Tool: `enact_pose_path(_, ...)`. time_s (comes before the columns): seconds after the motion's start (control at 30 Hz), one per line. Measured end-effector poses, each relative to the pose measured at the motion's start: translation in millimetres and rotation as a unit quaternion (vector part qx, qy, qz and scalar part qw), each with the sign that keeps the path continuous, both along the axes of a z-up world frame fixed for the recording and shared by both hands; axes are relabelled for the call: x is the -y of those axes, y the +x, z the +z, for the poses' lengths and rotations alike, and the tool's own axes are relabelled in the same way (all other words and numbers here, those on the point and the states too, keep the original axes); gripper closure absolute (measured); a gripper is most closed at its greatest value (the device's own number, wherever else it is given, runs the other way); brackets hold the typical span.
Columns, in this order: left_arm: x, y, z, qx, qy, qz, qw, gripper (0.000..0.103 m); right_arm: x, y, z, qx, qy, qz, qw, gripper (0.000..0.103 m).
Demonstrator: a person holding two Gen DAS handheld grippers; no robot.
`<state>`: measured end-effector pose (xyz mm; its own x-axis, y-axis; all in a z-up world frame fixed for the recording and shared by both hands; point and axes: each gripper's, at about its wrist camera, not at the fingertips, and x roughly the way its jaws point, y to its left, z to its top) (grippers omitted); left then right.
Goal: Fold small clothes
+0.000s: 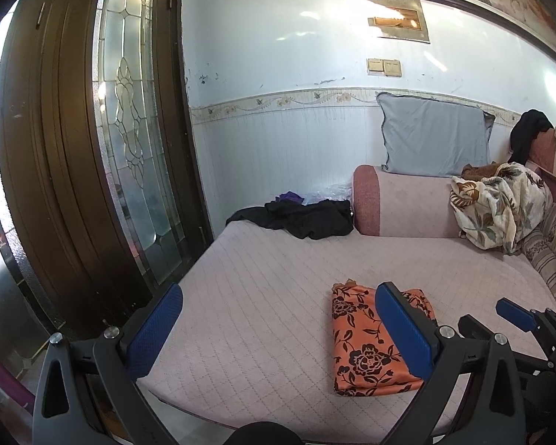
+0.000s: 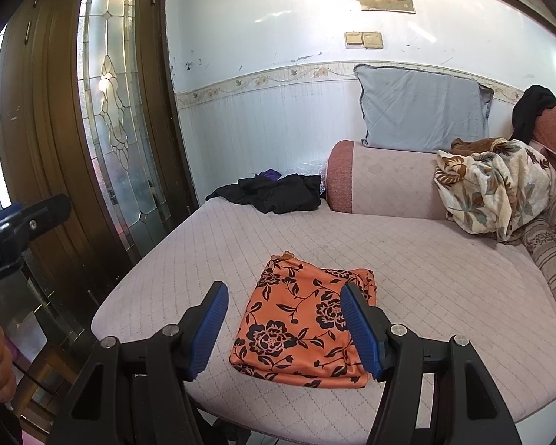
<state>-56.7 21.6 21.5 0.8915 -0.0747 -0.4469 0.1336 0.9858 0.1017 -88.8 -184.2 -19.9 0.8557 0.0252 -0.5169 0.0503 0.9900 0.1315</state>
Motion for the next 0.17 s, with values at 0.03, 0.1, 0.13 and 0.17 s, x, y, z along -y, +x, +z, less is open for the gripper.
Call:
enact_pose_path(0.03,1,3,-1,-0.002,-0.005,-0.007,1.0000,0.000,1,4,-1,-0.001,0.001,0.001,1.000,0.036)
enact_pose_path(0.1,3,10,-5,-0.001,-0.015,-0.018,0.9997,0.000,4,12,-2,-0.002,0.005,0.006,1.000,0.036)
enact_pose_path(0.13,3,14,-6,-0.004,-0.017,-0.015,0.9997,0.000,7,17,-2,-0.002,0.006,0.008,1.000,0.036)
enact_pose_path(0.17,3,22,-9,-0.009,-0.021,-0.010,0.9997,0.000,12,22,-2,0.000,0.006,0.008,1.000,0.036)
